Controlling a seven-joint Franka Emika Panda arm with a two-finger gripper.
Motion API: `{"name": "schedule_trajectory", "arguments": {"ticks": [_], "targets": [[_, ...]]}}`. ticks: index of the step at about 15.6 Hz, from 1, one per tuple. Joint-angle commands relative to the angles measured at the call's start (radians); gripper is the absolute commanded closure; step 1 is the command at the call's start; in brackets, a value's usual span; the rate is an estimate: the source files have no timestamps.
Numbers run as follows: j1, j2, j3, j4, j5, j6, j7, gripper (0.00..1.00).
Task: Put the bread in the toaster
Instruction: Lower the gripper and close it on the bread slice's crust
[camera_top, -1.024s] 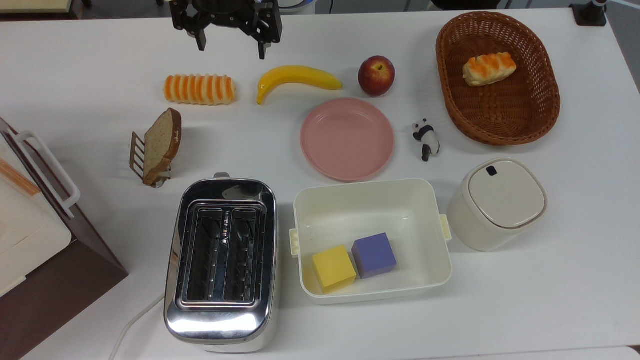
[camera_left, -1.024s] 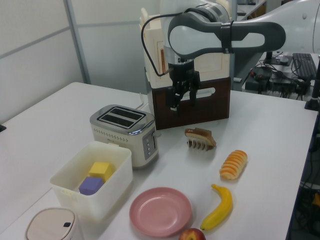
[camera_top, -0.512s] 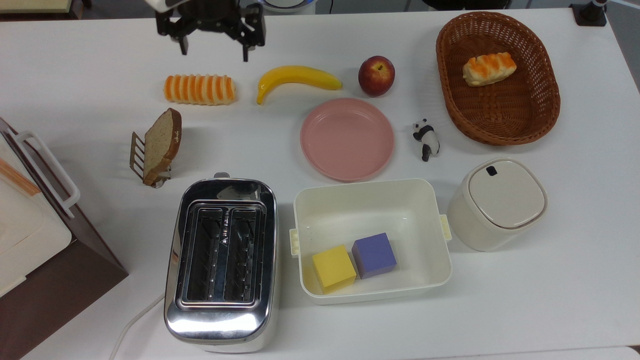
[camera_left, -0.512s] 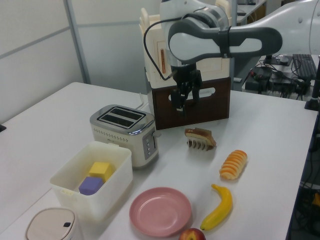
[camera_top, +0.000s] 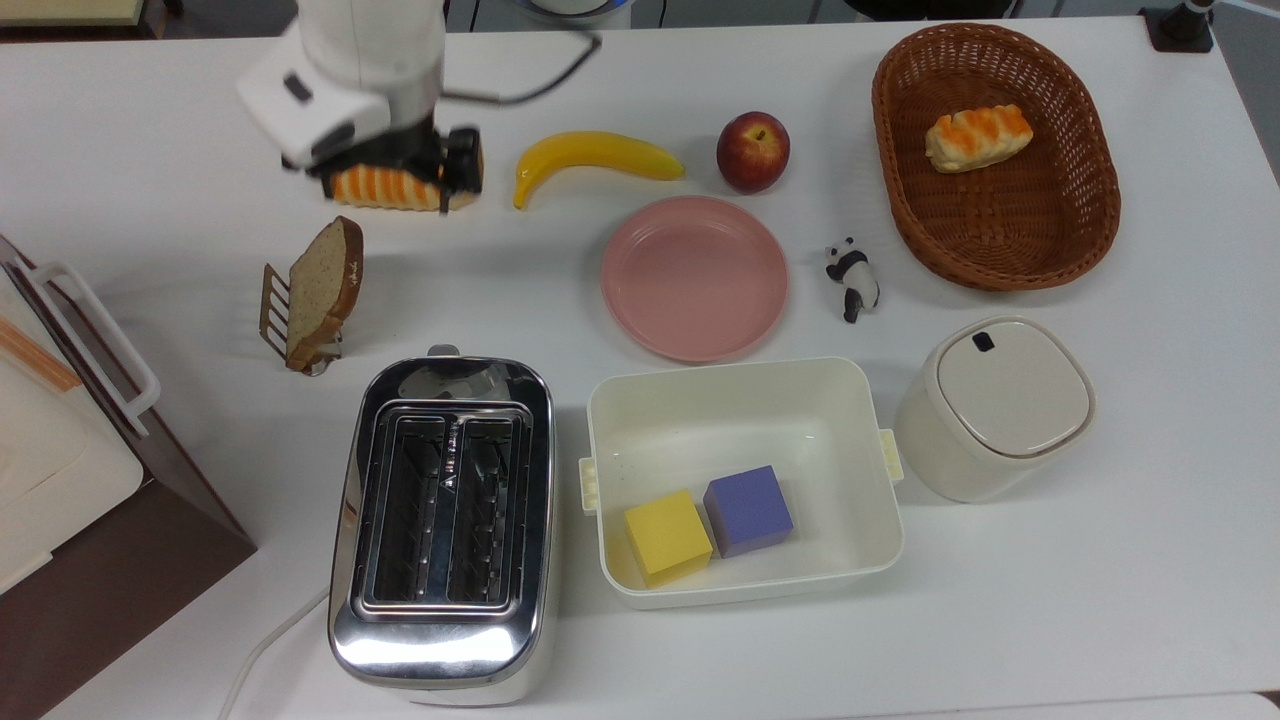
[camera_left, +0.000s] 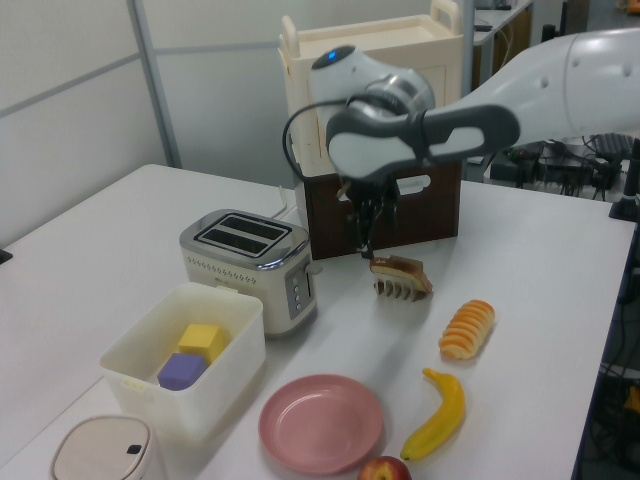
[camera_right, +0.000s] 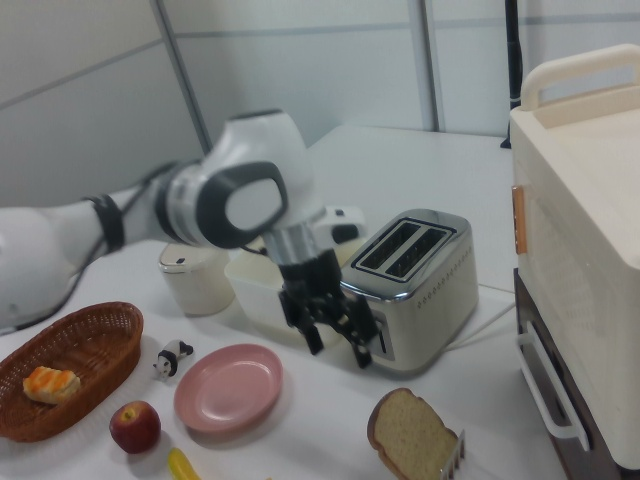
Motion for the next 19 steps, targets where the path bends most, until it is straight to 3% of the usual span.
{"name": "schedule_trajectory", "arguments": {"ticks": [1,5,7,13,17,19], "targets": [[0.011,0.061,-0.041,-0.013,-0.046,0.090,-0.020,0.00],[0.010,0.093,-0.064,-0.032,-0.086,0.162,-0.020,0.05],[0.013,0.093,-0.070,-0.047,-0.096,0.178,-0.022,0.17],[0.019,0.091,-0.070,-0.065,-0.104,0.176,-0.020,0.74],[0.014,0.082,-0.071,-0.059,-0.104,0.170,-0.022,0.96],[0.013,0.071,-0.073,-0.052,-0.103,0.167,-0.022,1.00]]}}
